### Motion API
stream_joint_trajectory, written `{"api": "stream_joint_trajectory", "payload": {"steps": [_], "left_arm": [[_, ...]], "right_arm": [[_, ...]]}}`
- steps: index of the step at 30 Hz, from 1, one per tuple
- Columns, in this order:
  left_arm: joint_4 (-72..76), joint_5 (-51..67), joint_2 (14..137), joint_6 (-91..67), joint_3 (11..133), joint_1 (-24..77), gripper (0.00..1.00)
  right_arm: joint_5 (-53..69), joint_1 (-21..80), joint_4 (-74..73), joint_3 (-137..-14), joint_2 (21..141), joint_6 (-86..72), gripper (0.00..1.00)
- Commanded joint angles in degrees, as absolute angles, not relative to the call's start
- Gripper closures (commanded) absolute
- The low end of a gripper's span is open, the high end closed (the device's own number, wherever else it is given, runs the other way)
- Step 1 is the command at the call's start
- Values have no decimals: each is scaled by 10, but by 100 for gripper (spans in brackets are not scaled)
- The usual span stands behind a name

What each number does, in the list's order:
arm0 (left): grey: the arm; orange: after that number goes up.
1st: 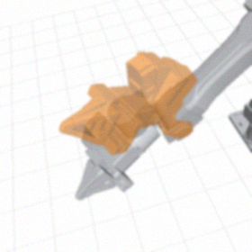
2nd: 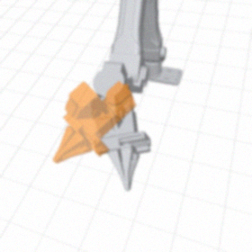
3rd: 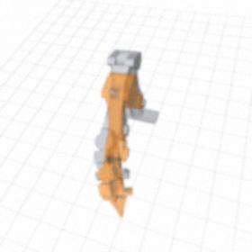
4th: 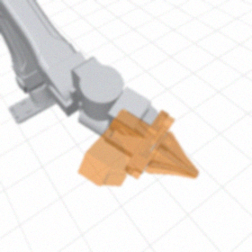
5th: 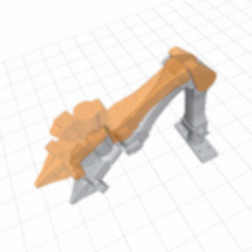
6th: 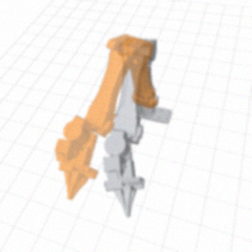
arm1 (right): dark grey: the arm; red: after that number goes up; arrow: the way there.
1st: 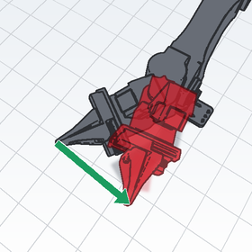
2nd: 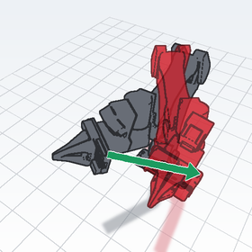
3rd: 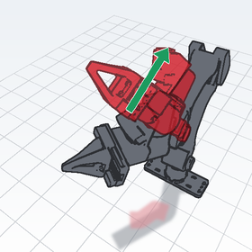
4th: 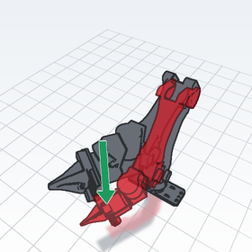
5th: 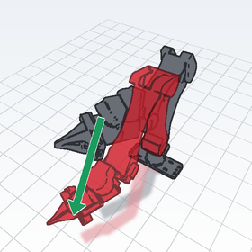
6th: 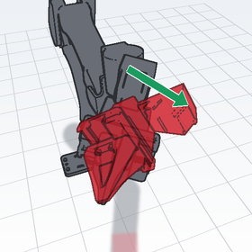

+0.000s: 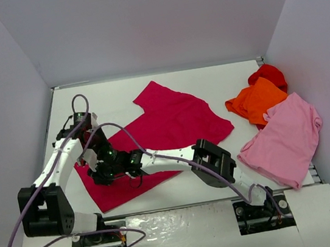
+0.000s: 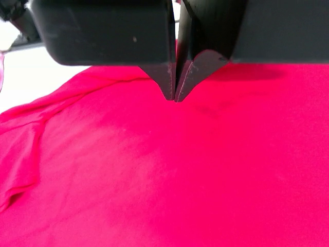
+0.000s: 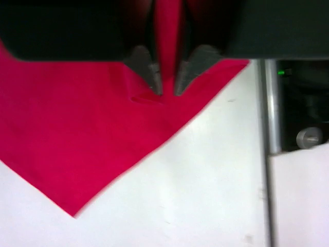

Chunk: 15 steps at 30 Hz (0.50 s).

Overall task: Fold and stack the t-shirts
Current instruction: Fold the flattened tshirt in 1/3 of the way

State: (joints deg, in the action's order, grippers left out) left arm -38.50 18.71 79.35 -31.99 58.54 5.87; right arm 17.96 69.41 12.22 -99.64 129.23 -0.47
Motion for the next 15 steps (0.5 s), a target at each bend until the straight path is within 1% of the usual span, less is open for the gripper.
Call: {"api": "stream_joint_trajectory", "payload": {"steps": [1, 2, 3, 5, 6, 8, 9, 11, 13, 15], "left_arm": [[-439, 137, 689, -347, 599, 61, 100], [-440, 135, 680, -349, 600, 59, 100], [-442, 135, 672, -350, 602, 58, 100], [-442, 136, 658, -351, 606, 57, 100], [-442, 136, 651, -352, 608, 57, 100], [-442, 133, 632, -355, 610, 57, 100], [-441, 133, 622, -355, 610, 57, 100], [-442, 132, 608, -355, 613, 57, 100], [-448, 134, 597, -348, 617, 57, 100], [-454, 140, 589, -342, 623, 56, 100]], "right_arm": [[229, 624, 160, -1026, 1314, -161, 69], [229, 624, 161, -1026, 1319, -167, 61], [228, 624, 164, -1026, 1322, -171, 49], [213, 623, 164, -1024, 1320, -174, 35], [199, 623, 164, -1021, 1314, -174, 31], [148, 620, 160, -1009, 1291, -169, 30], [113, 614, 144, -999, 1279, -169, 32], [8, 597, 98, -988, 1249, -172, 34], [-68, 561, 30, -951, 1214, -182, 37], [-146, 527, 1, -892, 1175, -211, 43]]}}
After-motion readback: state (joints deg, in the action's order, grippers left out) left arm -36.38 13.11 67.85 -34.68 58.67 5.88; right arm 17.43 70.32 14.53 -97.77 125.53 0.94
